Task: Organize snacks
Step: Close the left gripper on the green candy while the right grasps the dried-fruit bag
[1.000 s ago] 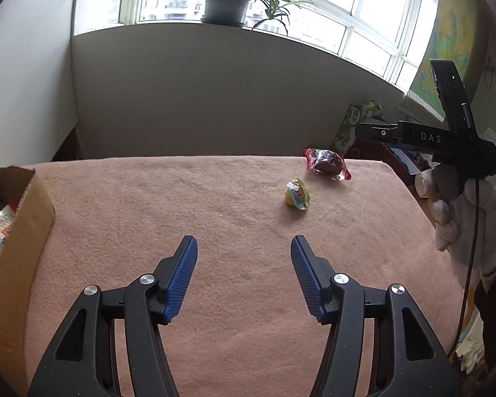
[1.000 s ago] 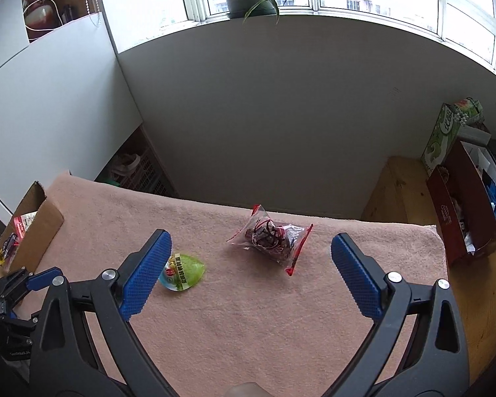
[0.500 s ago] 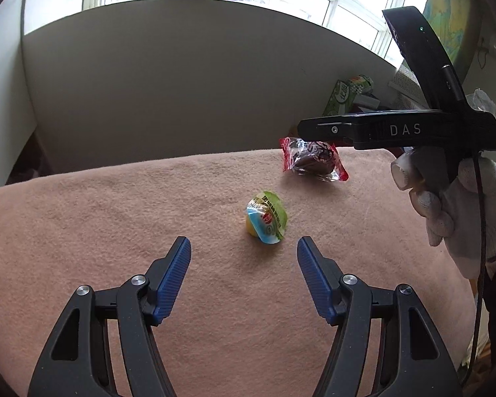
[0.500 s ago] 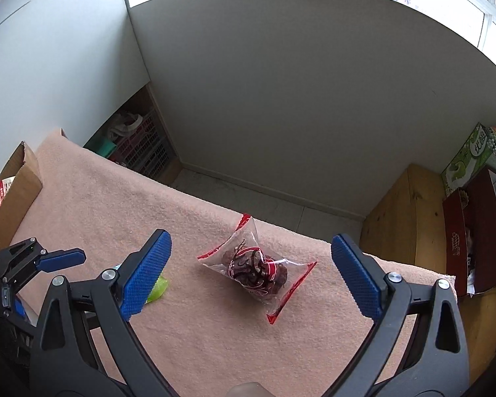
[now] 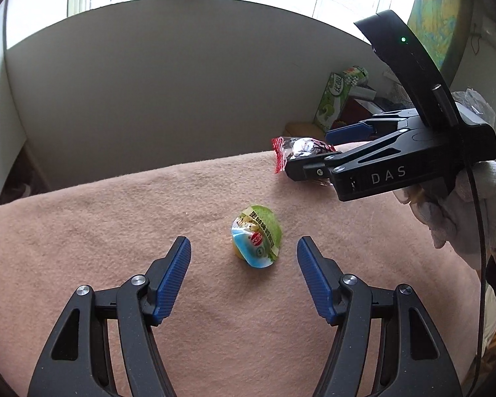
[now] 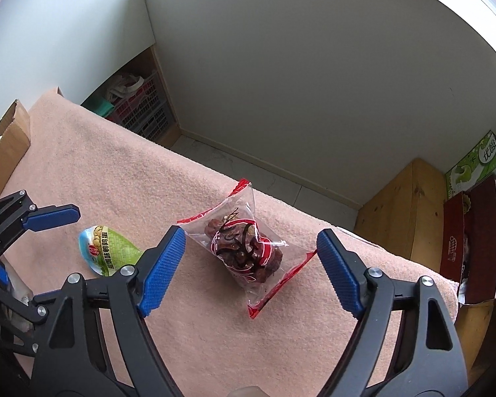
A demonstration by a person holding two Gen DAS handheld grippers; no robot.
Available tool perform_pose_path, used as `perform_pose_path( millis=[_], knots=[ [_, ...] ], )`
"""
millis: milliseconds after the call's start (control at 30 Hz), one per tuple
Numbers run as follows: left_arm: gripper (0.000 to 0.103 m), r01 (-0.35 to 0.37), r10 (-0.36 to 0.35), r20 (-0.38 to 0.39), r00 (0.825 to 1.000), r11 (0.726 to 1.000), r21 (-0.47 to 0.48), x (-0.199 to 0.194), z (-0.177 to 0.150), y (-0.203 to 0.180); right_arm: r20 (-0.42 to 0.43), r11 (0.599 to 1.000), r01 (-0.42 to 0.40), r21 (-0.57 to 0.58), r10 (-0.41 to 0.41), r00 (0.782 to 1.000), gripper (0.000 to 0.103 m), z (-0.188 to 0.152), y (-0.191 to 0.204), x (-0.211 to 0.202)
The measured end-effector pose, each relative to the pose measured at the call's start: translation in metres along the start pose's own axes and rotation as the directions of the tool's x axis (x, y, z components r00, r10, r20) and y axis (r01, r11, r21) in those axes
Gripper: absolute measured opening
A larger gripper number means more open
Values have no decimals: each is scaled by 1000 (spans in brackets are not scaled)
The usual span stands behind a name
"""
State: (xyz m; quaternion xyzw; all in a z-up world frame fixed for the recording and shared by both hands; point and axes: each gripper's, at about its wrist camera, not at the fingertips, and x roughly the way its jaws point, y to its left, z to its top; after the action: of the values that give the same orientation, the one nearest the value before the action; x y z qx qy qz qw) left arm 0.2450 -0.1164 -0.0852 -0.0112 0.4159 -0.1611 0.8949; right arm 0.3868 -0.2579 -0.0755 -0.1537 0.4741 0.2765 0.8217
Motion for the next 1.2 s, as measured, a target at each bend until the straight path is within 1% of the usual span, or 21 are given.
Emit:
perform_pose_path(
  millis=[67, 100, 167, 367, 500, 567, 600, 667, 733, 767, 867, 1067, 1200],
  knots=[
    [67, -2, 2, -5, 1000, 1000, 14, 3, 1, -2, -12, 1000, 8, -6, -8, 1000, 75, -2, 1, 2],
    [67, -4, 4, -8, 1000, 1000, 17, 5, 3, -3, -22, 1000, 12, -9, -13, 1000, 70, -3, 2, 4],
    [67, -1, 1, -18, 1000, 1000, 17, 11, 6, -4, -35, 1000, 10, -13, -11, 999, 65, -6, 2, 6],
    [66, 18, -18, -45, 999, 1000, 6, 27, 20, 0, -28, 1000, 12, -27, -13, 1000, 63, -10, 4, 7],
    [66, 17, -16, -50, 999, 1000, 8, 38, 26, -2, -25, 999, 18, -38, -19, 1000, 63, -9, 6, 6],
    [64, 15, -14, -49, 999, 1000, 11, 40, 28, -4, -24, 999, 19, -40, -20, 1000, 62, -10, 6, 6],
    [59, 15, -14, -49, 999, 1000, 14, 41, 28, -6, -22, 999, 21, -38, -22, 1000, 61, -10, 6, 6],
    [53, 8, -7, -51, 999, 1000, 20, 46, 29, -8, -15, 999, 23, -31, -23, 1000, 55, -10, 6, 4],
    [42, 8, -6, -50, 999, 1000, 24, 48, 29, -10, -15, 1000, 18, -25, -18, 1000, 54, -10, 5, 3],
    [39, 3, -1, -49, 999, 1000, 25, 49, 29, -11, -16, 999, 22, -29, -23, 1000, 54, -10, 6, 3],
    [26, -1, 3, -48, 999, 1000, 31, 49, 28, -13, -10, 999, 31, -38, -32, 999, 53, -10, 9, 3],
    [25, -4, 5, -41, 999, 999, 34, 49, 26, -16, -7, 998, 38, -50, -38, 999, 53, -15, 14, 0],
    [24, -3, 4, -40, 999, 1000, 29, 41, 20, -12, -9, 999, 29, -41, -30, 1000, 52, -23, 20, -4]
  ],
)
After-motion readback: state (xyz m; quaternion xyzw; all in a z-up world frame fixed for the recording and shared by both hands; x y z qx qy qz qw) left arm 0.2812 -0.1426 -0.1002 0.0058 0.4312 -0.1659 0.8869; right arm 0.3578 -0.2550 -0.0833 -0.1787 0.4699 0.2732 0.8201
